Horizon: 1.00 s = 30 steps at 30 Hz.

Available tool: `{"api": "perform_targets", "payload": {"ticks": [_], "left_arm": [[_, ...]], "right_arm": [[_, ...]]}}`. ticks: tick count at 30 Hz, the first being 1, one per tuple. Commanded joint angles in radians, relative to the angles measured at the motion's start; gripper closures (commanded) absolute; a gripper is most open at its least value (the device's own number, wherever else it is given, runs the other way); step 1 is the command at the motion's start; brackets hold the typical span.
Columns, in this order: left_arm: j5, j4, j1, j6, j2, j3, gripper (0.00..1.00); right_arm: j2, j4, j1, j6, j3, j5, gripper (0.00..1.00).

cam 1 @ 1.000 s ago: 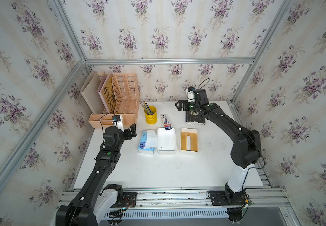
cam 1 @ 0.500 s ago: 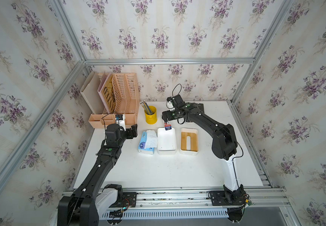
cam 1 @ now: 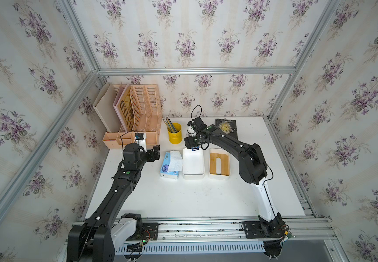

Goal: Put the tissue paper into the tissue box
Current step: Pick up the distractor from the center of the board.

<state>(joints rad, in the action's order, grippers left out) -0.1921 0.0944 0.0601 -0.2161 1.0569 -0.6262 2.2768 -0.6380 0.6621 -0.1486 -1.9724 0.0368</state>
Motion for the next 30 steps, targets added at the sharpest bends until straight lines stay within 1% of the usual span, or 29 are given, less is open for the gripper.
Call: {"api": "perform_targets", "payload": {"ticks": [1,6,12,20,22,29,30], "left_arm": [[0.005,0.005,0.000,0.012,0.003,-0.006,0.07],[0.006,0.006,0.000,0.010,0.006,-0.006,0.07],[0.008,-0.001,0.000,0.017,0.012,-0.009,0.07],[0.010,-0.001,0.000,0.020,0.023,-0.010,0.07],[0.010,-0.002,0.000,0.021,0.023,-0.010,0.07],[0.008,-0.005,0.000,0.023,0.029,-0.013,0.07],[0.008,-0.005,0.000,0.024,0.028,-0.013,0.07]], "right_arm": [[0.013,-0.021,0.001,0.014,-0.006,-0.030,0.13],[0.034,-0.026,0.001,0.015,-0.009,-0.043,0.15],[0.043,-0.025,0.001,0.016,-0.008,-0.054,0.21],[0.043,-0.002,0.000,0.005,-0.009,-0.049,0.31],[0.043,0.001,-0.001,0.002,-0.008,-0.050,0.34],[0.028,0.009,-0.005,-0.004,-0.010,-0.065,0.41],[0.026,0.011,-0.005,-0.005,-0.010,-0.066,0.44]]}}
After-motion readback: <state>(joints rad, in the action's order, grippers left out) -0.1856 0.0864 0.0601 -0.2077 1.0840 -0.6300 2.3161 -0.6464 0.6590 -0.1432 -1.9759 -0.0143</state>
